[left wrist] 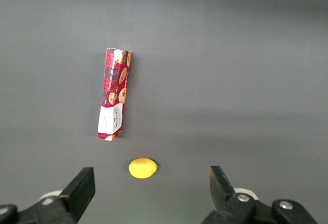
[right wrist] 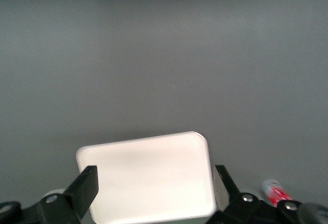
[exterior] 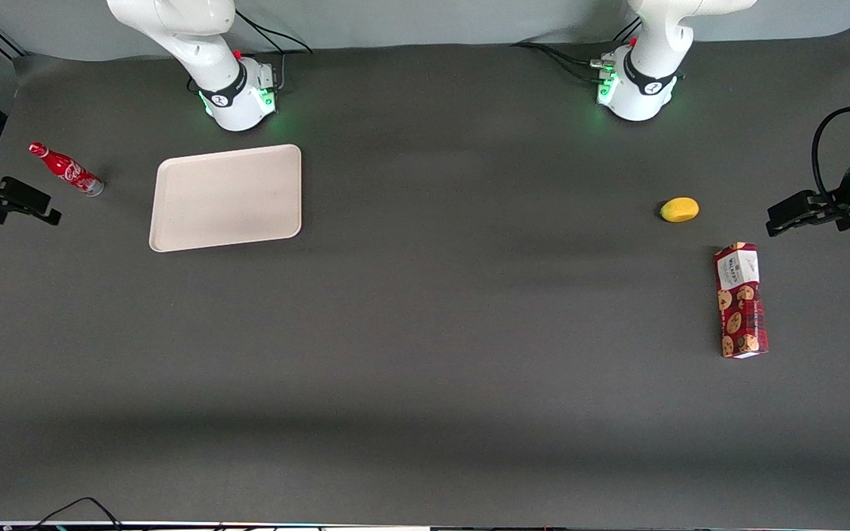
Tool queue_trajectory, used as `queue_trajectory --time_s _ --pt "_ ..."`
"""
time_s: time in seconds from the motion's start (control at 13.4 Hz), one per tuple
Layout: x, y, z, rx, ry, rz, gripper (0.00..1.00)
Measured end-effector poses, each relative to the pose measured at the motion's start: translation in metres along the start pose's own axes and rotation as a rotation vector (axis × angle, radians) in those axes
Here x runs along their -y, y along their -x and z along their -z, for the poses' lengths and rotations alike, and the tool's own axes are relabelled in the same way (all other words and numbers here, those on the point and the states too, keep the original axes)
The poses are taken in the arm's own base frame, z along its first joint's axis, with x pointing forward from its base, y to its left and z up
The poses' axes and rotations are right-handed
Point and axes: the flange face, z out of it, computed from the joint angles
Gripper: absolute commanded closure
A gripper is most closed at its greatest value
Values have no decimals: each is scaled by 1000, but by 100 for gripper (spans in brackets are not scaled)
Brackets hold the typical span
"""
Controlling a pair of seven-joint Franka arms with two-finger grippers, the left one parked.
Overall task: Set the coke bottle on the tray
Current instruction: 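Move the open right gripper down over the red Coca-Cola bottle, then close the right gripper around the bottle's cap end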
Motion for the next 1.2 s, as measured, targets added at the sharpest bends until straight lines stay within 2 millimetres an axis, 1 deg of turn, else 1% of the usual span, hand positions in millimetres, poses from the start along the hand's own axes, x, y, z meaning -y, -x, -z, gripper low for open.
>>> queue_trajectory --time_s 0.22,0.45,0.6,0.75,0.82,0.97,1.12,1.2 --pt "-63 18 -28 69 17 4 0" --pt "-127 44 -59 122 44 49 0" --pt "-173 68 -86 97 36 65 0" --pt "-219 104 -117 66 17 82 0" --pt "-237 123 -131 51 7 90 0" --pt "-261 158 -157 24 -14 101 0" --pt "-277 189 -182 5 -18 106 0" --pt "-281 202 -196 5 -11 103 0"
